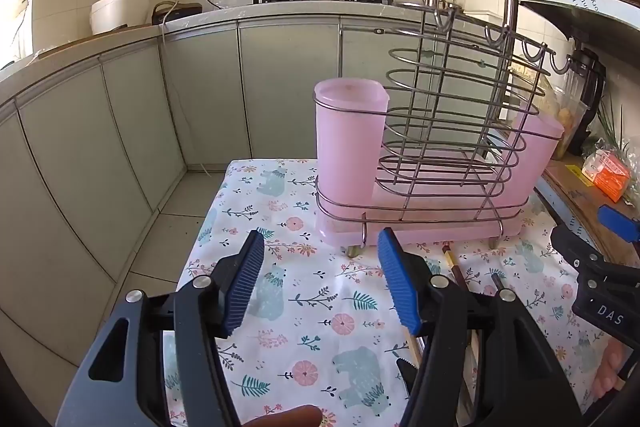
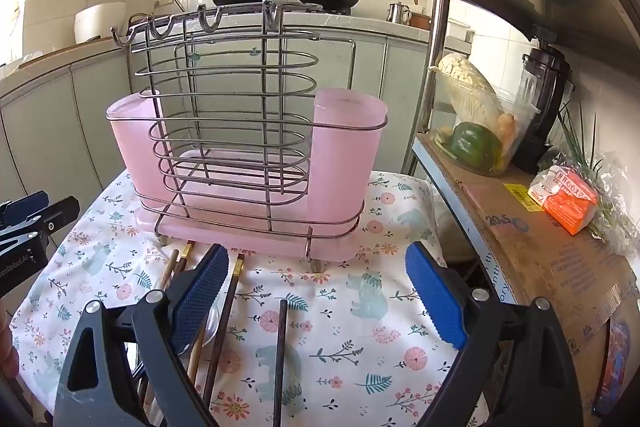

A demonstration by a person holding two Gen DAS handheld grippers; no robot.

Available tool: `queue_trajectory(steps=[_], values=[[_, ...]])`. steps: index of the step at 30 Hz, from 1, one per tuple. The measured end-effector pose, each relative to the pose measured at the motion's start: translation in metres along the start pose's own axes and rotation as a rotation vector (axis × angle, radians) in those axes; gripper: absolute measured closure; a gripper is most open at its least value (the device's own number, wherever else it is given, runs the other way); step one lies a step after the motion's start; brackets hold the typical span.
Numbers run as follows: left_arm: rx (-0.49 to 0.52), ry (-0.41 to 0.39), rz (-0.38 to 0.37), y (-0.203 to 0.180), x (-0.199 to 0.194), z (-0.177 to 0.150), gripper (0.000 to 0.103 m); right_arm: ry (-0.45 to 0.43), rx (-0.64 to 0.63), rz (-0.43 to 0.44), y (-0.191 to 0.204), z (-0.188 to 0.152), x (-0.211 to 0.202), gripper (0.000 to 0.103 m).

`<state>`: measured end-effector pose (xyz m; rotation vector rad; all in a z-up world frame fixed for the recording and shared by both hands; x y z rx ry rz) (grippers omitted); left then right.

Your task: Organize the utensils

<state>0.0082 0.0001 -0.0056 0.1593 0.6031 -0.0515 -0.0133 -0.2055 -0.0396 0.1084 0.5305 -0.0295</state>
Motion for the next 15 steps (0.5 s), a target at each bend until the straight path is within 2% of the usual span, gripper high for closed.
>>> queue_trajectory(steps=[15], values=[[0.0,0.0,0.006,-0.0002,-0.002,-0.0002,0.043,0.001,0.0,0.001,0.0,-0.0001,0.0007,0.014]])
Point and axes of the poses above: each gripper's, at about its wrist camera, not at the fingertips, and x roughly the way its jaws point, y to its left, z to its top, the point moved 1 cm from there along x, roughly the way its jaws point, and after that the axes turned 9 degrees about x, right-handed, at the moved point
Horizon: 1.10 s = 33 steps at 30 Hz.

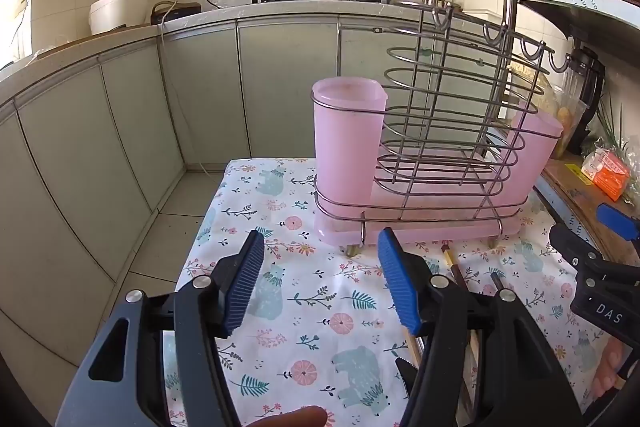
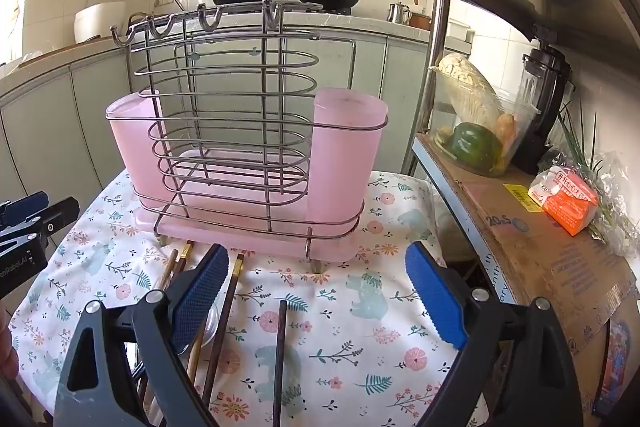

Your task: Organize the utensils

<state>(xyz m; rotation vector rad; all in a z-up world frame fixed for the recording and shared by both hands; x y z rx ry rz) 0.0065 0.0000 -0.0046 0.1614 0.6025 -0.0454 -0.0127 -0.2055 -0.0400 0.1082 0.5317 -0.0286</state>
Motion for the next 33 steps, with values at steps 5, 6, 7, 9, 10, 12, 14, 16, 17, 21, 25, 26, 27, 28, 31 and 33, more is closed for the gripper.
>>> queue_trajectory(steps=[5,6,7,9,10,12,14,16,17,21,25,26,27,28,31,33], values=[[0.003,0.003,-0.003,0.0,0.002,0.0,0.043,-0.001,0.0,0.0,0.0,0.0,0.0,0.014],[0.003,0.003,-0.003,0.0,0.002,0.0,0.043,-0.001,0.0,0.001,0.0,0.0,0.0,0.014],[0.003,0.003,-0.003,0.0,0.002,0.0,0.043,-0.001,-0.001,0.0,0.0,0.0,0.0,0.014],[0.002,0.003,-0.002,0.0,0.002,0.0,0.043,-0.002,-0.001,-0.001,0.0,0.0,0.0,0.014],[0.003,0.003,-0.002,0.0,0.002,0.0,0.043,-0.001,-0.001,0.0,0.0,0.0,0.0,0.014],[0.002,0.003,-0.002,0.0,0.002,0.0,0.043,-0.001,0.0,0.0,0.0,0.0,0.0,0.014],[0.002,0.004,-0.002,-0.002,0.0,-0.002,0.043,-0.001,-0.001,0.0,0.0,0.0,0.0,0.014],[0.002,0.004,-0.001,-0.003,-0.001,-0.003,0.043,-0.001,-0.001,-0.001,0.0,0.0,0.001,0.014],[0.003,0.004,-0.002,-0.002,0.0,-0.002,0.043,0.0,-0.001,0.0,0.0,0.0,0.001,0.014],[0.003,0.005,-0.002,-0.005,0.001,-0.004,0.043,0.0,-0.002,-0.001,0.0,0.001,0.001,0.014],[0.004,0.006,-0.002,-0.005,0.001,-0.005,0.043,0.001,-0.002,-0.001,0.0,0.0,0.001,0.014],[0.004,0.006,-0.002,-0.006,0.001,-0.005,0.043,0.001,-0.001,-0.001,0.0,0.0,0.001,0.014],[0.003,0.007,-0.003,-0.007,0.001,-0.006,0.043,0.001,-0.002,-0.002,0.0,0.0,0.002,0.014],[0.003,0.007,-0.003,-0.007,0.002,-0.007,0.043,0.001,-0.002,-0.002,0.0,0.0,0.002,0.014],[0.003,0.008,-0.005,-0.008,0.008,-0.007,0.043,0.001,-0.001,-0.003,-0.001,-0.001,0.0,0.014],[0.003,0.009,-0.006,-0.008,0.009,-0.007,0.043,0.001,-0.001,-0.003,-0.001,-0.001,0.001,0.014]])
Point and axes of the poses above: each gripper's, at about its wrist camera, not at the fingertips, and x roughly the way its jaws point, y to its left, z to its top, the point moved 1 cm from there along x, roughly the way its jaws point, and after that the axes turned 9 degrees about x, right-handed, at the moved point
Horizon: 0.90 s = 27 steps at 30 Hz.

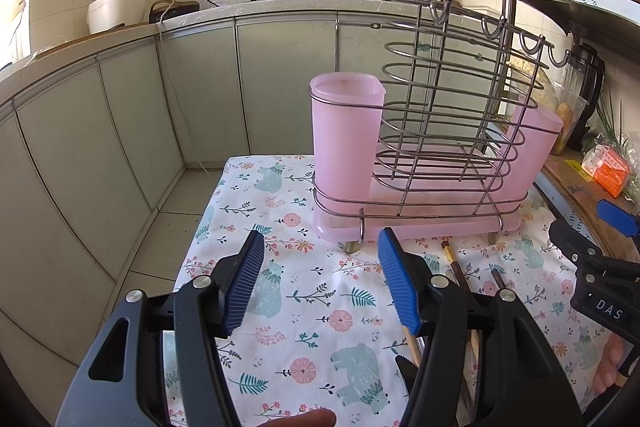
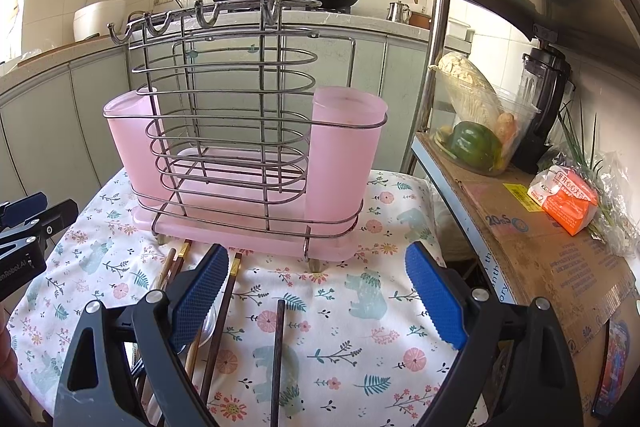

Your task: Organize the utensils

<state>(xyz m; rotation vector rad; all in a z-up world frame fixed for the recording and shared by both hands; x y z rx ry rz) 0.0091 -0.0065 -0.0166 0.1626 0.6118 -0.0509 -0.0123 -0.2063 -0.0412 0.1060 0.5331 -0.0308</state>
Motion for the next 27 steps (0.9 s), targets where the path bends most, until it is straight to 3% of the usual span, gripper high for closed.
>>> queue_trajectory(steps=[27], values=[[0.02,0.021,-0.001,-0.0035,0.0014,0.0014,0.043,0.008,0.006,-0.004,-0.0044,-0.0011,0.0043,0.014]])
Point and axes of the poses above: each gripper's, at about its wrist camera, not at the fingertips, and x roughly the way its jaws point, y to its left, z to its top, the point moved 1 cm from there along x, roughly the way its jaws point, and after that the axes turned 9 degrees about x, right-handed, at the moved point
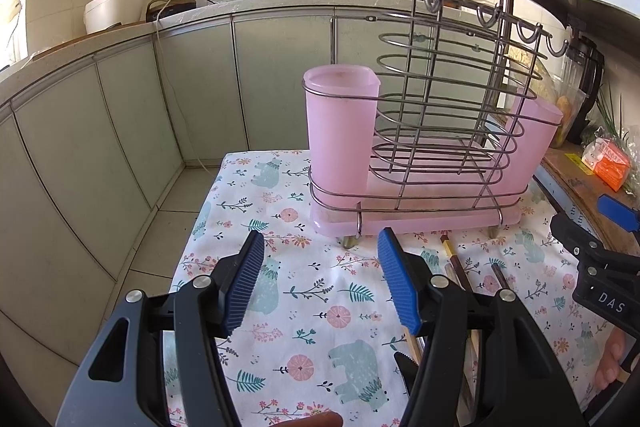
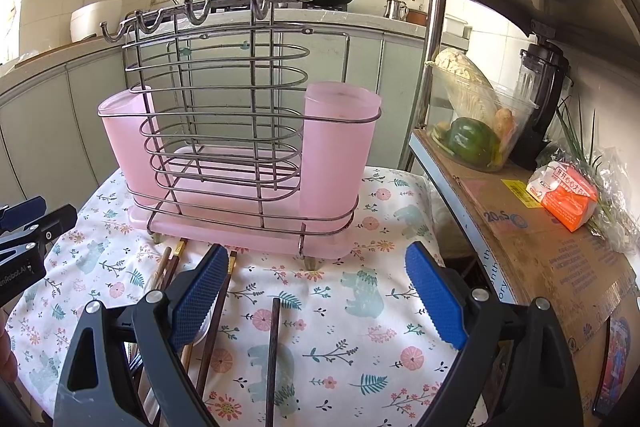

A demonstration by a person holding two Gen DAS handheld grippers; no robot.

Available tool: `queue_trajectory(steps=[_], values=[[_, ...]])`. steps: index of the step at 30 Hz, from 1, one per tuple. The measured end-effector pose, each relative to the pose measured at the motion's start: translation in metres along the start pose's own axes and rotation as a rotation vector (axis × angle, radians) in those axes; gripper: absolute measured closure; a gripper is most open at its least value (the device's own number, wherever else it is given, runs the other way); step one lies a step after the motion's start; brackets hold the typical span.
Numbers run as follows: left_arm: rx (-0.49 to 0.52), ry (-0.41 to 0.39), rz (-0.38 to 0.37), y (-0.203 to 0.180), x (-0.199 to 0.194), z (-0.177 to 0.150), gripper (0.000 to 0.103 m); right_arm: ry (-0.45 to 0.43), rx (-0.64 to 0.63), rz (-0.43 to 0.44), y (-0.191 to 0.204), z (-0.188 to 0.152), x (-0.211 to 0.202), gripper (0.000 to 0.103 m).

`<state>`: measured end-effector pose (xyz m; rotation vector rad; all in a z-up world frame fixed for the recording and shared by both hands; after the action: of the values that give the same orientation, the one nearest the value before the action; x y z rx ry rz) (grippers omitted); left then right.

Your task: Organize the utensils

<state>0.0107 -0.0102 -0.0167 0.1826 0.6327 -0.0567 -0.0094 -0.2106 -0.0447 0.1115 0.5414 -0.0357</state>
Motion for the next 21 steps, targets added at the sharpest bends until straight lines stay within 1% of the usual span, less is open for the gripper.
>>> queue_trajectory(steps=[21], values=[[0.01,0.033,-0.009,-0.004,0.011,-0.005,0.043,0.036,0.001,-0.017,0.0,-0.003,0.01,0.014]])
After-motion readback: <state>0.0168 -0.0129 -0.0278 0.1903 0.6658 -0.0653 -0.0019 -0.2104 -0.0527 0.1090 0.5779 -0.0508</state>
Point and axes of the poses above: each gripper's, at about its wrist camera, not at the fingertips, and x roughly the way its jaws point, y to its left, z to its top, the point moved 1 cm from there along x, roughly the way its jaws point, and after that the axes turned 9 degrees about x, right-handed, at the moved point
